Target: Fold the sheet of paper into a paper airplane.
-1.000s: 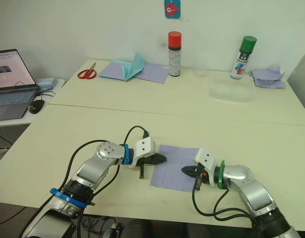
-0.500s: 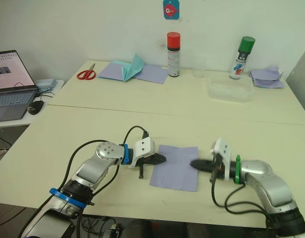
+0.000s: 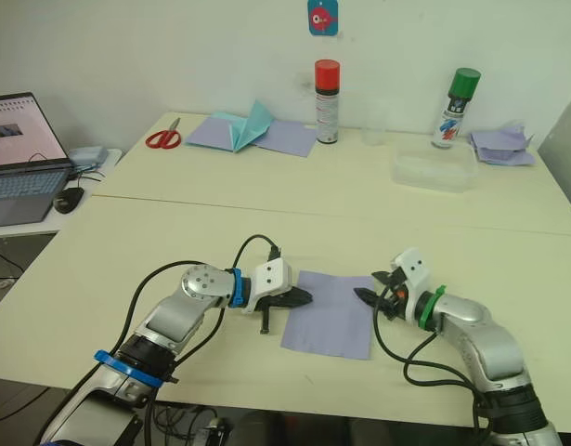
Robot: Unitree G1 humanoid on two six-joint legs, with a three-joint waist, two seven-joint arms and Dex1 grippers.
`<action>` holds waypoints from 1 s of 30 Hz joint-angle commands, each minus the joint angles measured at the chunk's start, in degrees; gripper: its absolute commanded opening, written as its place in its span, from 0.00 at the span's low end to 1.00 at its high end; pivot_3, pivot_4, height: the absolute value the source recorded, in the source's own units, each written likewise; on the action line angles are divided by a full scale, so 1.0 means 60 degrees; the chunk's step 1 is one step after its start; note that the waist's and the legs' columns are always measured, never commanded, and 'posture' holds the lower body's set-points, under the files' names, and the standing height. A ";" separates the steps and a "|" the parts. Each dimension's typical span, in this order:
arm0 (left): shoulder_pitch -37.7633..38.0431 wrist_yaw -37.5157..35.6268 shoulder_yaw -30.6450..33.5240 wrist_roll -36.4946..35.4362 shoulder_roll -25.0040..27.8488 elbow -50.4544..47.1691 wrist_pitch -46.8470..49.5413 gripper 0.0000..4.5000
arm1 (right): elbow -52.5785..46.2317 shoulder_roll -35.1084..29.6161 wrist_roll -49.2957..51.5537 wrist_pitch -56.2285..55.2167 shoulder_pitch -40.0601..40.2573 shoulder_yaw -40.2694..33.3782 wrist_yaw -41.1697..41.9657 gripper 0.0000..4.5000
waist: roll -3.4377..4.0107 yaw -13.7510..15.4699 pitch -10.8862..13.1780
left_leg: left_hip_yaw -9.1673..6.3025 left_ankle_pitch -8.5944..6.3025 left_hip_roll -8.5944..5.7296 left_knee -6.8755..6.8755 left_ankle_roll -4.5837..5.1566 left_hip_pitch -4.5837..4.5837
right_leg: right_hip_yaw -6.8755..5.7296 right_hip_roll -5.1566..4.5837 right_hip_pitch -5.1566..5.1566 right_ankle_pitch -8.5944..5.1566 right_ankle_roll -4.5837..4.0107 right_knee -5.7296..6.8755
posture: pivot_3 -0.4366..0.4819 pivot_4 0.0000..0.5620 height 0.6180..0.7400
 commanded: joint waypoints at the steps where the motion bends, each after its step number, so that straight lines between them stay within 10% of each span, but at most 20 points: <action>1: 0.0116 -0.0065 -0.0374 0.0488 0.0030 0.0427 0.0131 0.00 | -0.0255 0.0036 -0.0038 -0.0010 -0.0074 -0.0031 -0.0105 0.68 | 0.0000 0.0000 0.0000 | 0.0000 0.0000 -0.0001 0.0000 0.0000 0.0000 | 0.0000 0.0000 0.0001 0.0000 0.0000 0.0000 | 0.48 0.27 1.00; 11: 0.0209 -0.0073 -0.0420 0.0534 0.0007 0.0357 0.0201 0.00 | 0.0113 -0.0141 -0.1510 -0.2873 -0.0097 0.0800 0.0610 0.00 | 0.0000 -0.0002 0.0000 | 0.0000 0.0000 -0.0001 0.0000 0.0000 0.0000 | -0.0003 0.0003 -0.0001 -0.0008 0.0014 0.0000 | 0.48 0.27 1.00; 30: 0.0227 -0.0037 -0.0344 0.0481 0.0016 0.0279 0.0188 0.00 | 0.0821 -0.0218 -0.2664 -0.2860 -0.0430 0.1940 0.1067 0.00 | 0.0000 0.0003 0.0000 | 0.0000 0.0000 -0.0002 0.0001 0.0001 0.0001 | -0.0002 0.0001 0.0000 -0.0003 0.0005 0.0000 | 0.48 0.27 1.00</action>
